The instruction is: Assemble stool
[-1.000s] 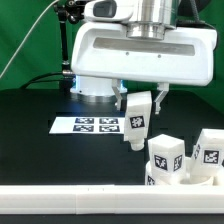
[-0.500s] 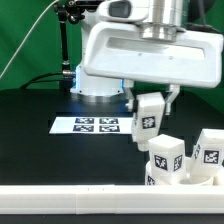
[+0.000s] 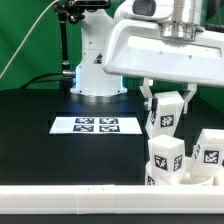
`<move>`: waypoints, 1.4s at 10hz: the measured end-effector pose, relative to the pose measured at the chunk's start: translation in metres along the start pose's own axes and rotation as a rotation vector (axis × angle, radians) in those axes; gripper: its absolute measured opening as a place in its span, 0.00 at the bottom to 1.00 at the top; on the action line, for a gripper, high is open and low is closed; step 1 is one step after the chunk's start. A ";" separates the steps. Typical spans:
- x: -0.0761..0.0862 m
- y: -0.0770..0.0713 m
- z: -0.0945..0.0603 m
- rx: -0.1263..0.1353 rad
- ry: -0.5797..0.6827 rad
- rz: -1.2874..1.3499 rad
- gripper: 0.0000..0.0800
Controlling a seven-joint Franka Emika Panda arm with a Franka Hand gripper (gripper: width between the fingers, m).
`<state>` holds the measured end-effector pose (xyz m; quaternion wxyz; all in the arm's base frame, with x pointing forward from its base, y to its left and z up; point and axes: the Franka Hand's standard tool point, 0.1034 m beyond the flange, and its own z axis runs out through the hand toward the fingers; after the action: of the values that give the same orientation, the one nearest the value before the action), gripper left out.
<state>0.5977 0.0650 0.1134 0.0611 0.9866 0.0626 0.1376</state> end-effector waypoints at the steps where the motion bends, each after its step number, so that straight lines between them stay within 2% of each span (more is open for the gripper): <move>1: 0.001 -0.006 -0.001 0.007 0.053 -0.011 0.41; 2: -0.005 -0.010 0.001 0.010 0.048 -0.021 0.41; 3: -0.001 -0.013 -0.002 0.016 0.116 -0.026 0.41; 4: -0.004 -0.020 -0.003 0.025 0.202 -0.050 0.41; 5: -0.011 -0.026 0.000 0.021 0.174 -0.121 0.41; 10: -0.011 -0.025 0.003 0.018 0.169 -0.134 0.41; 12: -0.005 -0.026 0.005 0.014 0.173 -0.149 0.41; 14: -0.006 -0.019 0.006 0.008 0.171 -0.165 0.41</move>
Offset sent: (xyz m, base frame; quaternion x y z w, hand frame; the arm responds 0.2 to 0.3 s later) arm -0.0112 0.0037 0.0054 -0.0410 0.2129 -0.0671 0.9739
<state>0.5920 0.0821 0.1035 0.0630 0.9630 0.1490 0.2156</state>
